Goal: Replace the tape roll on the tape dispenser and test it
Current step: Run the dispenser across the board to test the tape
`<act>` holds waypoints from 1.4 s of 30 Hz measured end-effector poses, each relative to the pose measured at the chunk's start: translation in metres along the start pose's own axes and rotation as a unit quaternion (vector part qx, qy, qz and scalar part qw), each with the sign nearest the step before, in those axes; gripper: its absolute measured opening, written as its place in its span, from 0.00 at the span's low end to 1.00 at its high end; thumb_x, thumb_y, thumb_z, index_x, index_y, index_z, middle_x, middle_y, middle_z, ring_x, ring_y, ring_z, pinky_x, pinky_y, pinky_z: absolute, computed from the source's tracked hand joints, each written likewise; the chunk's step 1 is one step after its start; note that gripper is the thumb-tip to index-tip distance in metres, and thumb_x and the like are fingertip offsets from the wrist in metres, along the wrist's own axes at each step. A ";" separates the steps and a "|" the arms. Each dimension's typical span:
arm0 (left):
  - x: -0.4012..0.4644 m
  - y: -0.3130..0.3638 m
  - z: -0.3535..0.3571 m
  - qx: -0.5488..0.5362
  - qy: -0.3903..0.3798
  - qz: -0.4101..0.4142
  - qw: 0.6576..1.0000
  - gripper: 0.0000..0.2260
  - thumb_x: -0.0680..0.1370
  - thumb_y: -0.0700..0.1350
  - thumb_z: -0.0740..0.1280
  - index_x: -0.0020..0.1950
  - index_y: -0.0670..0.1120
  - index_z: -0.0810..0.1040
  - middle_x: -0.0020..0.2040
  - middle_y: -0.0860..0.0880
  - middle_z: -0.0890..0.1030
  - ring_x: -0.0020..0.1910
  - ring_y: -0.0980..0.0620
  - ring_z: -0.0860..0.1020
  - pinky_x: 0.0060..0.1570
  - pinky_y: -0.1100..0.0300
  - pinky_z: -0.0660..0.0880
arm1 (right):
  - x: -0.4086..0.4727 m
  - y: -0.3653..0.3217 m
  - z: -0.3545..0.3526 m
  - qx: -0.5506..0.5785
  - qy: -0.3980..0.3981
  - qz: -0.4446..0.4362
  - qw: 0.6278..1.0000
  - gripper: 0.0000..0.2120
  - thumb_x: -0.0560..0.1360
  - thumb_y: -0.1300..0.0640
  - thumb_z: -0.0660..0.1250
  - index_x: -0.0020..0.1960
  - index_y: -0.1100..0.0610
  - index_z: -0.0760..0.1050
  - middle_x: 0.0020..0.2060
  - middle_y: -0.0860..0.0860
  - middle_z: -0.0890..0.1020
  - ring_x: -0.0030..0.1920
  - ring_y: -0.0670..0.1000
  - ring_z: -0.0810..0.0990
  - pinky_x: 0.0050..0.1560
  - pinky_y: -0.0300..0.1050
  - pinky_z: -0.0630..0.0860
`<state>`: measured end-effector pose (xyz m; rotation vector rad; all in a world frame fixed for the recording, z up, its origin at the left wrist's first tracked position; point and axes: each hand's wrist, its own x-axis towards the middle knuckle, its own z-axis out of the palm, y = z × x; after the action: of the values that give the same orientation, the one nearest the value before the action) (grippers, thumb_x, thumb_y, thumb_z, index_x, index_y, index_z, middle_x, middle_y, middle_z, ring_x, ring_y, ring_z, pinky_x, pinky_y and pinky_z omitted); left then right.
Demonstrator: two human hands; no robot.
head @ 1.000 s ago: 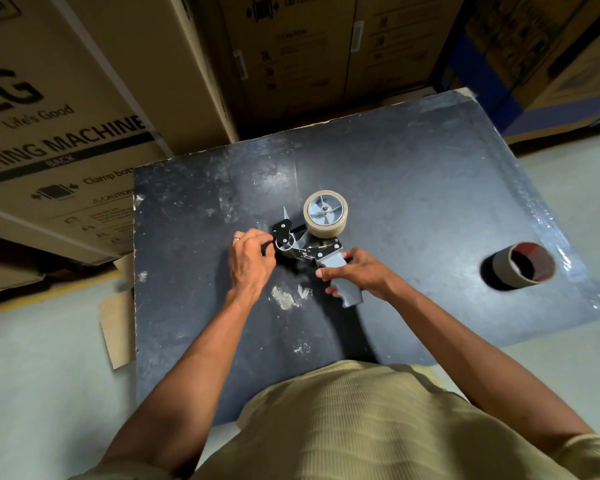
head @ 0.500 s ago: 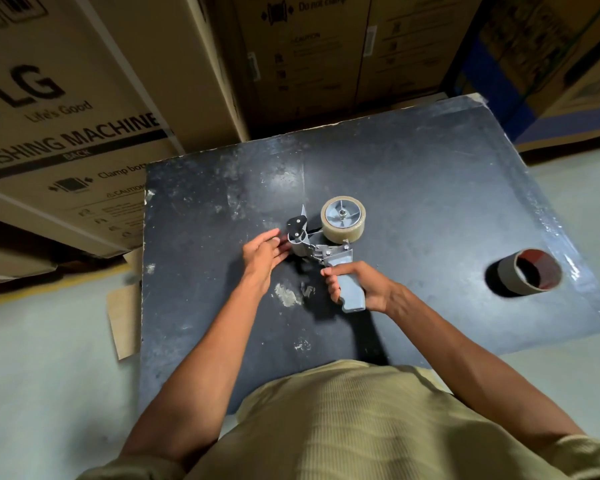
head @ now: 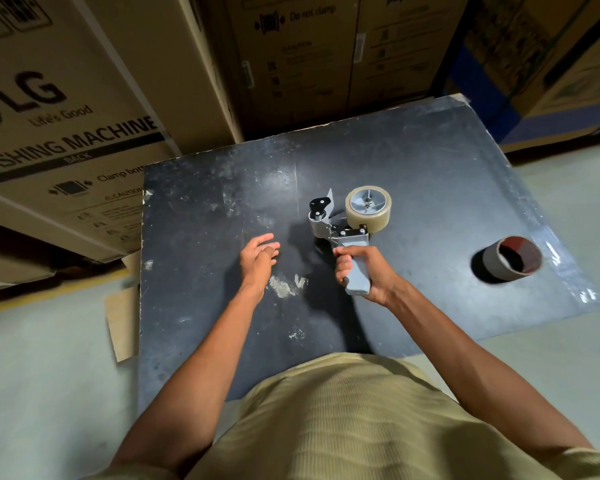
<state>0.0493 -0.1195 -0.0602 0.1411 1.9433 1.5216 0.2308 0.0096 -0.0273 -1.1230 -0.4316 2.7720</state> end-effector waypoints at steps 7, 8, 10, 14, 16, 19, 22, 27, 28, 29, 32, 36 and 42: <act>-0.024 -0.024 0.000 0.171 -0.018 0.115 0.978 0.15 0.78 0.35 0.64 0.63 0.43 0.80 0.59 0.46 0.83 0.56 0.51 0.81 0.63 0.54 0.77 | 0.004 0.028 -0.003 -0.224 0.168 -0.202 0.938 0.08 0.78 0.63 0.63 0.40 0.60 0.73 0.29 0.54 0.72 0.26 0.51 0.71 0.29 0.45 0.71; -0.028 -0.029 -0.003 0.200 -0.016 0.128 0.971 0.16 0.78 0.36 0.65 0.64 0.45 0.80 0.61 0.48 0.83 0.59 0.50 0.80 0.65 0.51 0.76 | 0.008 0.036 -0.005 -0.292 0.199 -0.236 0.905 0.08 0.77 0.61 0.64 0.39 0.59 0.74 0.28 0.54 0.74 0.26 0.52 0.72 0.29 0.47 0.73; -0.039 -0.036 -0.009 0.256 -0.011 0.145 0.956 0.18 0.77 0.38 0.65 0.66 0.47 0.79 0.64 0.48 0.81 0.63 0.49 0.77 0.69 0.53 0.71 | 0.014 0.050 -0.012 -0.426 0.254 -0.262 0.827 0.11 0.74 0.54 0.64 0.36 0.59 0.75 0.27 0.54 0.78 0.26 0.55 0.77 0.30 0.52 0.75; -0.058 -0.054 -0.026 0.326 -0.031 0.168 0.930 0.23 0.77 0.35 0.64 0.72 0.44 0.74 0.73 0.45 0.74 0.75 0.47 0.68 0.75 0.59 0.58 | 0.031 0.061 -0.028 -0.537 0.295 -0.229 0.756 0.20 0.71 0.42 0.63 0.41 0.61 0.74 0.36 0.60 0.82 0.36 0.65 0.83 0.35 0.59 0.82; -0.063 -0.066 -0.035 0.345 -0.047 0.191 0.918 0.24 0.76 0.34 0.65 0.73 0.41 0.74 0.75 0.45 0.71 0.78 0.47 0.64 0.76 0.62 0.55 | 0.052 0.062 -0.046 -0.539 0.290 -0.221 0.759 0.22 0.70 0.39 0.63 0.44 0.61 0.73 0.38 0.60 0.82 0.38 0.66 0.83 0.38 0.62 0.83; -0.072 -0.074 -0.042 0.364 -0.064 0.215 0.904 0.24 0.76 0.33 0.65 0.73 0.40 0.73 0.77 0.46 0.69 0.80 0.47 0.61 0.77 0.61 0.55 | 0.043 0.061 -0.035 -0.556 0.300 -0.228 0.741 0.26 0.67 0.40 0.61 0.48 0.63 0.76 0.42 0.61 0.83 0.43 0.65 0.82 0.44 0.59 0.80; -0.077 -0.077 -0.046 0.378 -0.081 0.222 0.895 0.25 0.77 0.34 0.65 0.75 0.41 0.70 0.79 0.46 0.66 0.80 0.47 0.58 0.79 0.56 0.55 | 0.025 0.061 -0.015 -0.556 0.312 -0.233 0.734 0.25 0.68 0.43 0.63 0.49 0.65 0.77 0.43 0.61 0.83 0.46 0.65 0.82 0.45 0.58 0.79; -0.080 -0.080 -0.053 0.391 -0.104 0.221 0.887 0.27 0.78 0.35 0.65 0.77 0.42 0.67 0.80 0.47 0.62 0.81 0.47 0.55 0.80 0.53 0.54 | 0.018 0.064 -0.010 -0.558 0.324 -0.233 0.728 0.19 0.72 0.49 0.67 0.49 0.67 0.77 0.42 0.61 0.82 0.46 0.67 0.82 0.45 0.57 0.77; -0.081 -0.082 -0.054 0.395 -0.109 0.222 0.885 0.27 0.78 0.36 0.65 0.78 0.42 0.66 0.81 0.47 0.61 0.81 0.47 0.54 0.80 0.53 0.54 | 0.015 0.066 -0.009 -0.559 0.326 -0.230 0.726 0.19 0.72 0.49 0.67 0.49 0.67 0.77 0.43 0.61 0.83 0.46 0.67 0.81 0.45 0.56 0.77; -0.082 -0.083 -0.054 0.397 -0.113 0.224 0.883 0.27 0.79 0.36 0.65 0.78 0.42 0.65 0.81 0.47 0.61 0.82 0.47 0.54 0.80 0.53 0.54 | 0.013 0.067 -0.009 -0.562 0.327 -0.232 0.724 0.18 0.73 0.50 0.67 0.49 0.66 0.77 0.43 0.62 0.83 0.46 0.67 0.81 0.45 0.55 0.76; -0.082 -0.085 -0.056 0.412 -0.122 0.227 0.874 0.28 0.79 0.37 0.64 0.79 0.43 0.63 0.82 0.47 0.58 0.82 0.47 0.51 0.80 0.51 0.52 | 0.008 0.071 -0.012 -0.564 0.325 -0.222 0.726 0.19 0.72 0.49 0.67 0.49 0.66 0.77 0.42 0.60 0.82 0.45 0.66 0.81 0.44 0.55 0.76; -0.084 -0.089 -0.057 0.443 -0.126 0.232 0.857 0.28 0.81 0.40 0.64 0.81 0.44 0.60 0.83 0.48 0.54 0.82 0.46 0.49 0.79 0.54 0.45 | 0.003 0.078 -0.023 -0.576 0.320 -0.221 0.718 0.21 0.70 0.46 0.65 0.45 0.66 0.77 0.39 0.60 0.81 0.39 0.61 0.80 0.39 0.52 0.73; -0.091 -0.090 -0.055 0.488 -0.125 0.218 0.836 0.30 0.82 0.45 0.63 0.82 0.47 0.55 0.83 0.48 0.49 0.82 0.46 0.46 0.80 0.50 0.44 | -0.005 0.091 -0.039 -0.577 0.322 -0.228 0.715 0.24 0.67 0.43 0.62 0.45 0.65 0.77 0.38 0.58 0.81 0.39 0.58 0.79 0.40 0.56 0.77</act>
<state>0.1173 -0.2360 -0.0965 1.2206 2.3622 0.5230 0.2615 -0.0700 -0.0783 -1.6794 -2.0752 1.3123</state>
